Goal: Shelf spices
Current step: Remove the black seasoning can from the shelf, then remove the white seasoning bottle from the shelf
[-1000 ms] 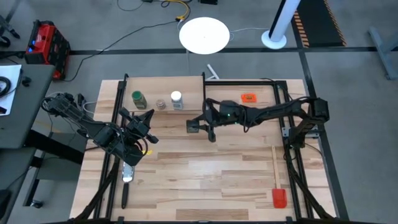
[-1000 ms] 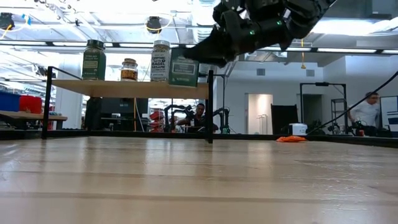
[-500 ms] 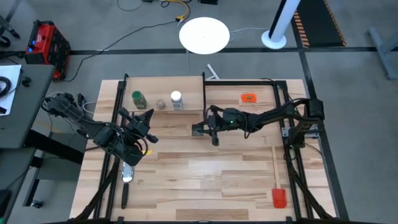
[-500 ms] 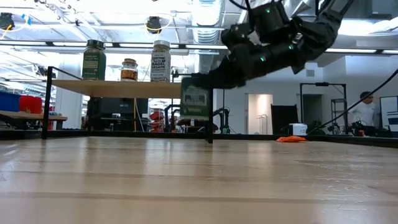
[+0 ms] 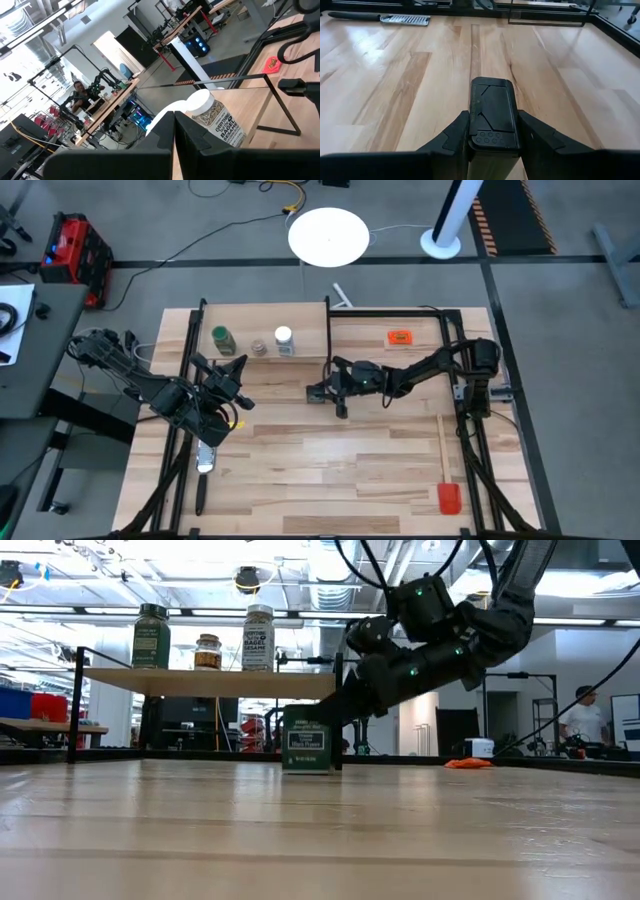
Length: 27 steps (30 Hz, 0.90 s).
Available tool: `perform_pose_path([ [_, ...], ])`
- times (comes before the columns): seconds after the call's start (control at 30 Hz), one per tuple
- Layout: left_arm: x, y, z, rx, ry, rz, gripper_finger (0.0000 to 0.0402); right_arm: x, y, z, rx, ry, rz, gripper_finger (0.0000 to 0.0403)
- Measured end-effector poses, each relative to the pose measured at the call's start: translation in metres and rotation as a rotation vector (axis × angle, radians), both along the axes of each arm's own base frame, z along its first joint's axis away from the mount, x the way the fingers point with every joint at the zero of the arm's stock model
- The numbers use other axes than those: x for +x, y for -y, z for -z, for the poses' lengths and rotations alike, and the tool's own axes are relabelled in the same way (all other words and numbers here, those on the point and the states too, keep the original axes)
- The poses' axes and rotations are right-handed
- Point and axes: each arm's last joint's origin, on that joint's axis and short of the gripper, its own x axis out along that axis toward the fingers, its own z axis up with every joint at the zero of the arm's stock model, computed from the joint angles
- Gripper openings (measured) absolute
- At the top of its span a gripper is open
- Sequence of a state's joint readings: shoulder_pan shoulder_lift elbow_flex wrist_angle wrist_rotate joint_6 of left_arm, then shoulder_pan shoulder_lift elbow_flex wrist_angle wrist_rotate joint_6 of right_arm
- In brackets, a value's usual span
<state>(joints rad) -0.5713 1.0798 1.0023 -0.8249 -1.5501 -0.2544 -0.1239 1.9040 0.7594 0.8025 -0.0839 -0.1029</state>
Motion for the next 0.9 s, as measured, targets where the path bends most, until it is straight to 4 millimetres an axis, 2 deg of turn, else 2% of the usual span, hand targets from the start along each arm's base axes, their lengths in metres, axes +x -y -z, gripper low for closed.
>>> perform_pose_path([
  [0.13,0.0,0.0,0.0,0.0,-0.001,0.0,0.0,0.0,0.0,0.001,-0.002,-0.011,0.0,0.0141],
  [0.3,0.0,0.0,0.0,0.0,0.0,0.0,0.0,0.0,0.0,0.001,0.006,-0.01,0.006,0.022],
  [0.4,0.0,0.0,0.0,0.0,-0.001,0.0,0.0,0.0,0.0,0.001,0.014,-0.009,0.012,0.0246],
  [0.7,0.0,0.0,0.0,0.001,-0.002,0.0,0.0,-0.002,-0.006,-0.017,-0.01,0.023,-0.01,0.0238],
  [0.9,0.0,0.0,0.0,0.003,-0.004,0.0,0.0,-0.008,-0.017,-0.044,-0.099,0.055,0.009,0.0234],
])
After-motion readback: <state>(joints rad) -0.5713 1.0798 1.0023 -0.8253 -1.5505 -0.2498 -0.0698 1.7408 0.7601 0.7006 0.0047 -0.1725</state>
